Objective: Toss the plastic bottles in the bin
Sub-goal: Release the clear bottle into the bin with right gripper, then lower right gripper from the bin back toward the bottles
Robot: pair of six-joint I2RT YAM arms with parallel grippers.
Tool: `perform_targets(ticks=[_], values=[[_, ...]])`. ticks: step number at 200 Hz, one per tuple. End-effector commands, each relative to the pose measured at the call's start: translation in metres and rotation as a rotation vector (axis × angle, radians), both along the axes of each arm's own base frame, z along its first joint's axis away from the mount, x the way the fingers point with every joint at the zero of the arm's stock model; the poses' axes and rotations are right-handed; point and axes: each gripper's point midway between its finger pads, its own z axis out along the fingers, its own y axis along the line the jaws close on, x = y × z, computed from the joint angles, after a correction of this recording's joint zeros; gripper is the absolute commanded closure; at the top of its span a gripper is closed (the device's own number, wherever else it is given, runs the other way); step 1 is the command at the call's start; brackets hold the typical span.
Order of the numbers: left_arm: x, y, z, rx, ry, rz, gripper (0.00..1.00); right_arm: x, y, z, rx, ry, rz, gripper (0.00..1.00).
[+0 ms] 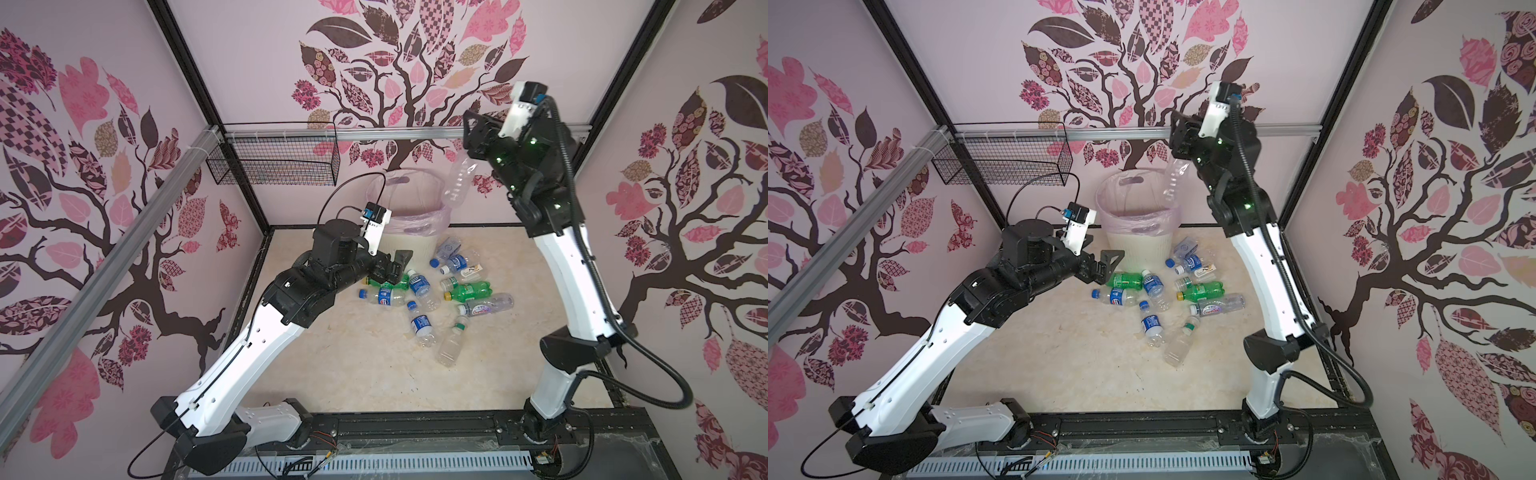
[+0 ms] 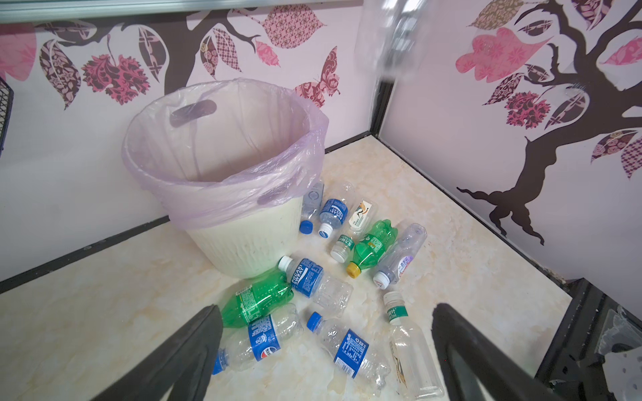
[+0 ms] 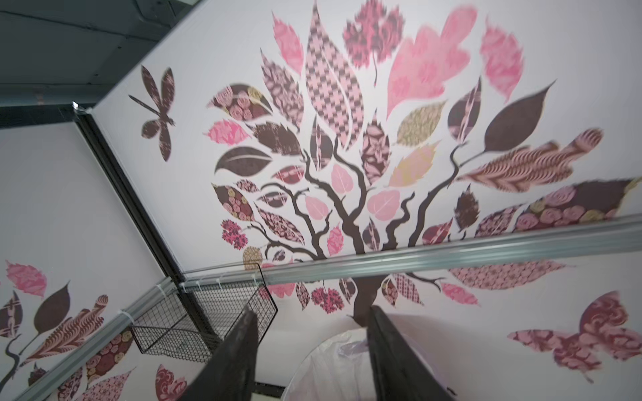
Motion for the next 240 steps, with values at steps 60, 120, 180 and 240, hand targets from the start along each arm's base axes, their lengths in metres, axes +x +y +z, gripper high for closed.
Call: perform_targets(ticks=[60,120,180,240], values=[[0.001,0.008,-0.045,0.0,0.091,0.053,0.03,0.051,0.035,-0.135,-0.11,0.298,0.064,0.24],[-0.003,-0.002,-0.064,-0.055,0.165,0.025,0.03,0.029,0.019,-0.173,-0.175,0.379,0.072,0.04],[-0.012,-0.001,-0.089,-0.06,0.237,0.024,0.03,0.007,-0.005,-0.197,-0.209,0.434,0.026,0.01],[-0.026,0.0,-0.106,-0.075,0.311,0.006,0.03,-0.025,-0.033,-0.242,-0.208,0.567,-0.059,0.0]])
